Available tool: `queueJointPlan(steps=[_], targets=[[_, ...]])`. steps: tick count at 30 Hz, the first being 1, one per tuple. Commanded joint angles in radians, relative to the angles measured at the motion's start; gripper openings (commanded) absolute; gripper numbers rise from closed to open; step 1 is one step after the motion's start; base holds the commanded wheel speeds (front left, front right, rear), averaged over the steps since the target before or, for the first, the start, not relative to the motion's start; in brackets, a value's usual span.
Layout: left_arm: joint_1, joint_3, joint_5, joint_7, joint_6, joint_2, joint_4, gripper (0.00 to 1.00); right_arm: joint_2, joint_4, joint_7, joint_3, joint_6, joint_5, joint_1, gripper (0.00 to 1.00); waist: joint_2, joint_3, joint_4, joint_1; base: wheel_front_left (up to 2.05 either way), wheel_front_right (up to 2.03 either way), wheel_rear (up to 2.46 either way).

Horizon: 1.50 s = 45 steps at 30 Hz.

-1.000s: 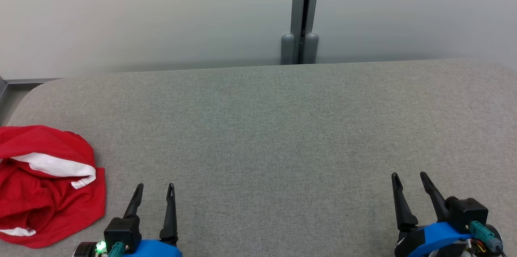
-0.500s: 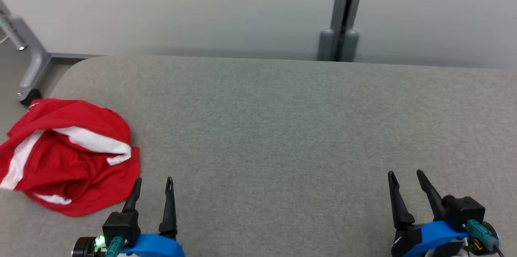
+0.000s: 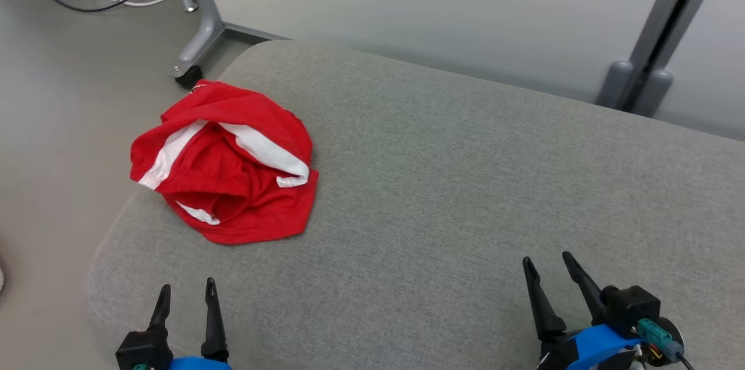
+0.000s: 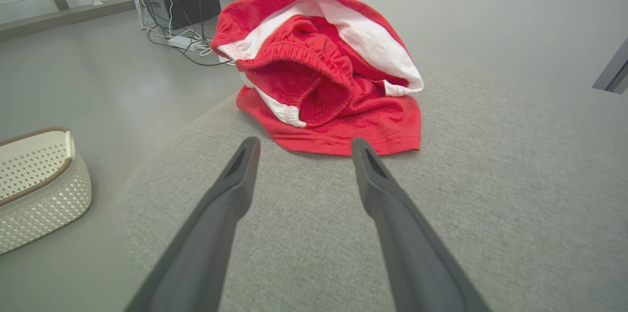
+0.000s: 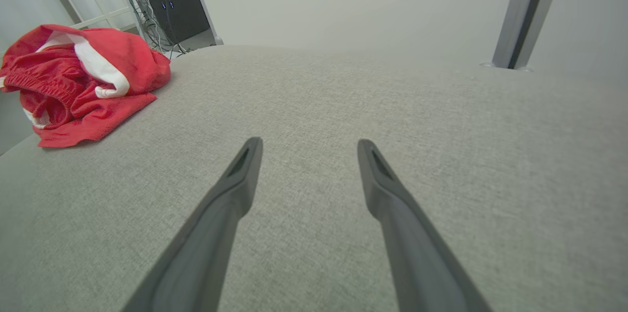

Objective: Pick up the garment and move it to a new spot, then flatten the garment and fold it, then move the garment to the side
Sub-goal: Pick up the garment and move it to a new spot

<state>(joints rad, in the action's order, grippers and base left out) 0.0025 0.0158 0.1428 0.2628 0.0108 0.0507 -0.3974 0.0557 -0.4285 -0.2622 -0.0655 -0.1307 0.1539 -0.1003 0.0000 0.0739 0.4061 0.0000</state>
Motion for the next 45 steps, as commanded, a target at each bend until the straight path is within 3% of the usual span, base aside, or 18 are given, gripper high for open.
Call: queueJointPlan(steps=[1,8,14,24,30,43,44,45], targets=[[0.015,-0.011,0.003,0.003,-0.005,-0.001,0.006,1.00,0.010,-0.004,-0.004,-0.015,0.000,0.000,-0.014,1.00,0.0000,0.028,0.042,0.0000,0.00,0.00,0.00],[0.027,-0.039,0.043,0.003,-0.019,-0.001,0.010,1.00,0.034,-0.011,-0.004,-0.048,0.000,0.010,-0.019,1.00,0.0000,0.043,0.077,0.0000,0.00,0.00,0.00],[-0.034,-0.045,0.063,0.003,-0.020,0.000,0.021,1.00,0.069,0.007,-0.004,-0.066,0.000,0.016,-0.034,1.00,0.0000,0.093,0.061,0.0000,0.00,0.00,0.00],[-0.282,-0.130,0.033,0.003,0.021,0.006,-0.026,1.00,0.147,0.058,-0.004,-0.107,0.000,0.024,-0.084,1.00,0.0000,0.239,0.008,0.0000,0.00,0.00,0.00],[-0.429,-0.170,-0.003,0.003,0.037,0.038,-0.117,1.00,0.190,0.060,0.000,-0.135,0.000,0.036,-0.111,1.00,0.0000,0.309,-0.023,0.0000,0.00,0.00,0.00],[-0.583,-0.224,-0.022,0.003,-0.058,0.095,-0.432,1.00,0.198,0.020,0.005,-0.148,0.002,0.069,-0.147,1.00,0.0000,0.354,-0.109,0.0000,0.00,0.00,0.00],[-0.583,-0.226,-0.023,0.003,-0.060,0.099,-0.447,0.84,0.197,0.019,0.005,-0.148,0.002,0.072,-0.147,1.00,0.0000,0.353,-0.114,0.0000,0.00,0.00,0.00],[-0.588,-0.227,-0.021,0.003,-0.060,0.101,-0.458,0.42,0.196,0.017,0.005,-0.149,0.002,0.074,-0.146,1.00,0.0000,0.352,-0.118,0.0000,0.00,0.00,0.00]])
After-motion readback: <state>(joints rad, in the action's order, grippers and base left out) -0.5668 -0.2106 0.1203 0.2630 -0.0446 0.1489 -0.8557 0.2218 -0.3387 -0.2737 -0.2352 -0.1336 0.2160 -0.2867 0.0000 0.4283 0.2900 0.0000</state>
